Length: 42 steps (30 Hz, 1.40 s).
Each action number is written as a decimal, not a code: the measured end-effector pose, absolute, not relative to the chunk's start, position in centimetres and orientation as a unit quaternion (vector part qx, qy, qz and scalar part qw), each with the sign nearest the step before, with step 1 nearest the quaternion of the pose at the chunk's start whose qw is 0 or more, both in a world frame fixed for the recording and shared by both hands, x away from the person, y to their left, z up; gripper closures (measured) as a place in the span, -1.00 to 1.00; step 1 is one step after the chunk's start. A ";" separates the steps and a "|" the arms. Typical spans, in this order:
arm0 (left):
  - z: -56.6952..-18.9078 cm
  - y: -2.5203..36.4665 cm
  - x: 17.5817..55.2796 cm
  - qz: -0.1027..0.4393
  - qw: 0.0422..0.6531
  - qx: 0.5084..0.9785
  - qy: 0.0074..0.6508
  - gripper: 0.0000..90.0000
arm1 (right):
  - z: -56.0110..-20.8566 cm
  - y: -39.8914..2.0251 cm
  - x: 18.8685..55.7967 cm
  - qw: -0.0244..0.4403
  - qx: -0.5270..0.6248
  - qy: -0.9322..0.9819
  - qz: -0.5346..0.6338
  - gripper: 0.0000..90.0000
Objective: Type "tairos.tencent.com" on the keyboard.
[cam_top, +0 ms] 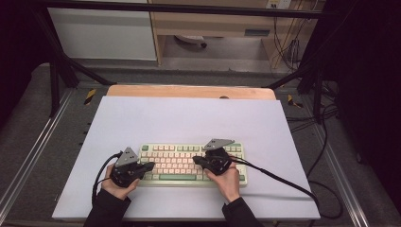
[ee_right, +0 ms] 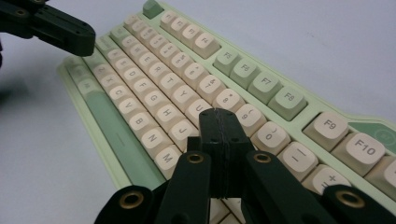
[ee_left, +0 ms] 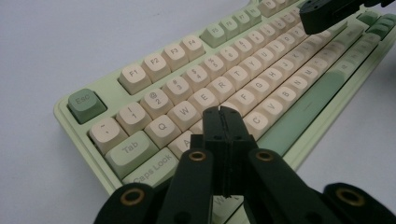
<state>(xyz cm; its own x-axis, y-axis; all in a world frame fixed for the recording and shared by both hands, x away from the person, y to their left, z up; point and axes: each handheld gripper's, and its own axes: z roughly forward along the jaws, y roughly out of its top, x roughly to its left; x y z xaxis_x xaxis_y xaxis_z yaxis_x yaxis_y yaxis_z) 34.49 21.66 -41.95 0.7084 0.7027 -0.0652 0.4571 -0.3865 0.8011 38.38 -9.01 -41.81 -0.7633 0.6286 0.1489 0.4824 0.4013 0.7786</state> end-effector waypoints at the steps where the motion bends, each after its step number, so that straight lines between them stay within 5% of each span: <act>1: -41.9 21.7 34.5 0.144 0.426 0.820 0.353 1.00 | -41.7 -9.0 38.3 0.085 0.330 0.833 0.436 1.00; 42: -41.9 21.6 34.5 0.145 0.427 0.819 0.354 1.00 | -43.3 -7.2 36.8 0.055 0.312 0.845 0.431 1.00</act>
